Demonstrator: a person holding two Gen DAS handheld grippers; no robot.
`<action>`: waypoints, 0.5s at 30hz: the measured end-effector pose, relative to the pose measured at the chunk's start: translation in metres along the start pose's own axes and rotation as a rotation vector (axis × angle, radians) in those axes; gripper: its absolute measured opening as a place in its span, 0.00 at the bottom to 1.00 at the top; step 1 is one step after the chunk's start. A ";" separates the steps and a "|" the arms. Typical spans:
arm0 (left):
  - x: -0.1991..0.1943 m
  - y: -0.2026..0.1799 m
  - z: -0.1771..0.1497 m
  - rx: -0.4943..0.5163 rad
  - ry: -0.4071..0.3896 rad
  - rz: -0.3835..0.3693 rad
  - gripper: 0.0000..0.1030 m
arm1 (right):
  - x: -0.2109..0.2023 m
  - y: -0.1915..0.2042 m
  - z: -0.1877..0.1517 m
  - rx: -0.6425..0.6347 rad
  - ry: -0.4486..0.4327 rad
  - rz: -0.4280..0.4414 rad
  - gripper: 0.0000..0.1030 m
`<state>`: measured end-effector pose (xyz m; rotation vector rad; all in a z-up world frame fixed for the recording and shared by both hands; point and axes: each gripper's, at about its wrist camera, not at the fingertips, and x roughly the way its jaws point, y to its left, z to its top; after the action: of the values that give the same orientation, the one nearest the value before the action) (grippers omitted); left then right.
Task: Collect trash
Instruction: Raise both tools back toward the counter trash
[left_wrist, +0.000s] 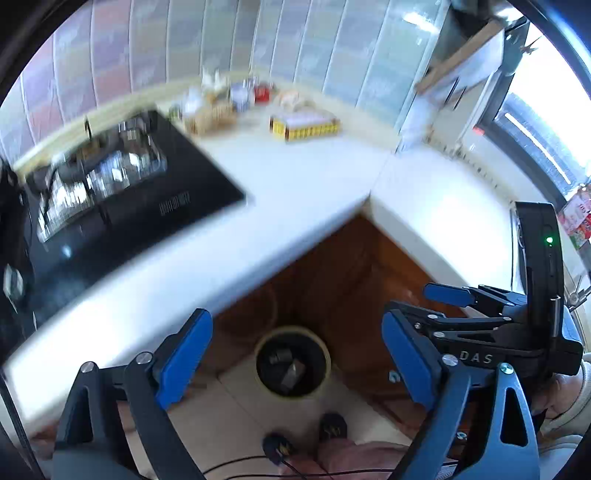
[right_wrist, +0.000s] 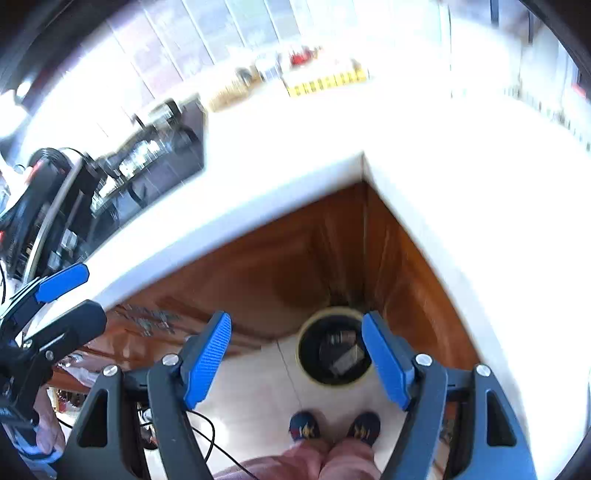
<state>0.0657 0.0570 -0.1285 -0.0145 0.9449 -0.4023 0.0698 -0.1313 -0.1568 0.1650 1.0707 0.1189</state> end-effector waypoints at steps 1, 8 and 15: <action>-0.007 0.001 0.005 0.010 -0.020 0.001 0.95 | -0.009 0.003 0.006 -0.004 -0.031 -0.002 0.72; -0.040 0.011 0.048 0.068 -0.150 0.003 0.99 | -0.058 0.016 0.040 -0.008 -0.178 -0.017 0.72; -0.054 0.019 0.087 0.144 -0.217 0.043 0.99 | -0.079 0.021 0.074 0.026 -0.227 -0.038 0.72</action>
<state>0.1132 0.0786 -0.0382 0.0918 0.6996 -0.4192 0.0973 -0.1303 -0.0498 0.1773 0.8491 0.0502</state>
